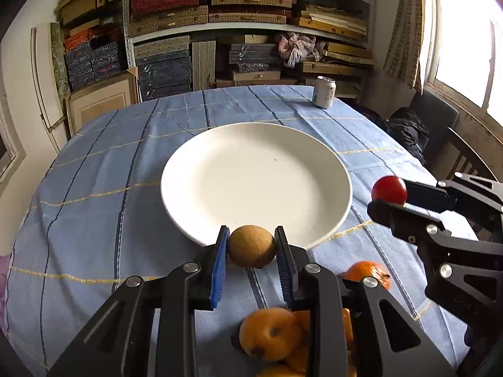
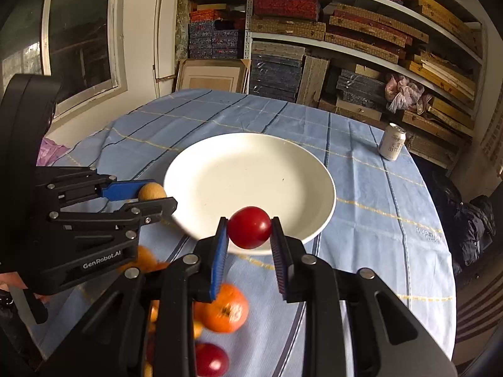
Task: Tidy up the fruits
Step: 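Carry both fruits over the white plate and open both grippers to drop them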
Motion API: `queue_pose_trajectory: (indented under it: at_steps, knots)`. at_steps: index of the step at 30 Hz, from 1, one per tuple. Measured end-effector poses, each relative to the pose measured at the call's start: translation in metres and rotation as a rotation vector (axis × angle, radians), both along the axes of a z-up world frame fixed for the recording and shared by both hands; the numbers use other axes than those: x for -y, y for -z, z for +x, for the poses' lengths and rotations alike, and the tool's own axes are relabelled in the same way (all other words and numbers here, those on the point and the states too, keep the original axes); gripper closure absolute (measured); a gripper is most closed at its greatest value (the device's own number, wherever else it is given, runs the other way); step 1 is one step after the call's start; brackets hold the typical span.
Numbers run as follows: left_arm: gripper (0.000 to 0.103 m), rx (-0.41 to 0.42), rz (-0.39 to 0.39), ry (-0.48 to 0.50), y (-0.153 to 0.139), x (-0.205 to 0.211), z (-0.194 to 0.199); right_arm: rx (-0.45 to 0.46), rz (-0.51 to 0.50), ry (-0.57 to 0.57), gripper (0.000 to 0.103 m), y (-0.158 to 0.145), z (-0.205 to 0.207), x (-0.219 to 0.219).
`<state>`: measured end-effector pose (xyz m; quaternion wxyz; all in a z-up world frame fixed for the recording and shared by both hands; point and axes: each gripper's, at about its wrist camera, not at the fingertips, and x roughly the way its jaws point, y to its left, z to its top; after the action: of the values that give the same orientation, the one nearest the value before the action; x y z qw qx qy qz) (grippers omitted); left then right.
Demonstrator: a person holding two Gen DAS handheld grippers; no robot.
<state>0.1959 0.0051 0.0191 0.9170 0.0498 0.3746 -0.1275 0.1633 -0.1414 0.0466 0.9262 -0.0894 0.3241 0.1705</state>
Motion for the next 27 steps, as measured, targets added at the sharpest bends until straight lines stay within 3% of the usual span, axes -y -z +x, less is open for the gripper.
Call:
queue_pose_trajectory:
  at_steps: [9,16,27]
  knots:
    - [0.074,-0.006,0.028,-0.044,0.016,-0.015,0.062,-0.083,0.002,0.031,0.077,0.029,0.089,-0.01]
    - [0.074,-0.057,0.037,-0.057,0.033,-0.018,0.073,-0.101,-0.021,-0.011,0.077,0.044,0.1,-0.025]
    - [0.073,-0.045,0.09,-0.042,0.034,-0.007,0.071,-0.131,-0.027,0.001,0.076,0.053,0.106,-0.023]
